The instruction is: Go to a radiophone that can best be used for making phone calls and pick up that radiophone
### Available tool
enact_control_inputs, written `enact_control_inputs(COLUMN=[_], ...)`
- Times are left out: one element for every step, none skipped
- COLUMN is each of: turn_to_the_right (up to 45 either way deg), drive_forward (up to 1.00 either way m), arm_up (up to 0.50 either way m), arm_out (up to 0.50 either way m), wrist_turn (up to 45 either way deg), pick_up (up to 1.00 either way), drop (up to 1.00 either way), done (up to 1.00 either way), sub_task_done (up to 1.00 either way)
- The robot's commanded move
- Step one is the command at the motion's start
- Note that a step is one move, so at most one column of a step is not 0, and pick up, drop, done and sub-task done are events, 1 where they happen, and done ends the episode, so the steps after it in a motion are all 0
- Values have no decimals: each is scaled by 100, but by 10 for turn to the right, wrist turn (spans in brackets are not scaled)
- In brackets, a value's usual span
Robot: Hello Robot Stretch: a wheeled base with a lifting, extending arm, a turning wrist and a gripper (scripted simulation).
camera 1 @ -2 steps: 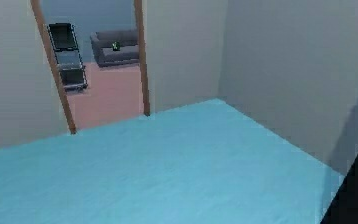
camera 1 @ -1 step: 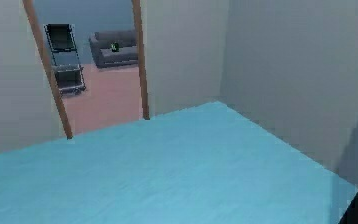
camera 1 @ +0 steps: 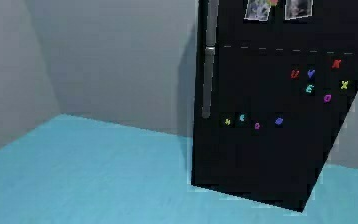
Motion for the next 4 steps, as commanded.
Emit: enact_control_inputs(turn_to_the_right=[450, 210, 0, 0], drive_forward=[0, 0, 0, 0], arm_up=[0, 0, 50, 32], arm_out=[0, 0, 0, 0], wrist_turn=[0, 0, 0, 0], pick_up=[0, 0, 0, 0], drop=[0, 0, 0, 0], done=[0, 0, 0, 0], sub_task_done=[0, 0, 0, 0])
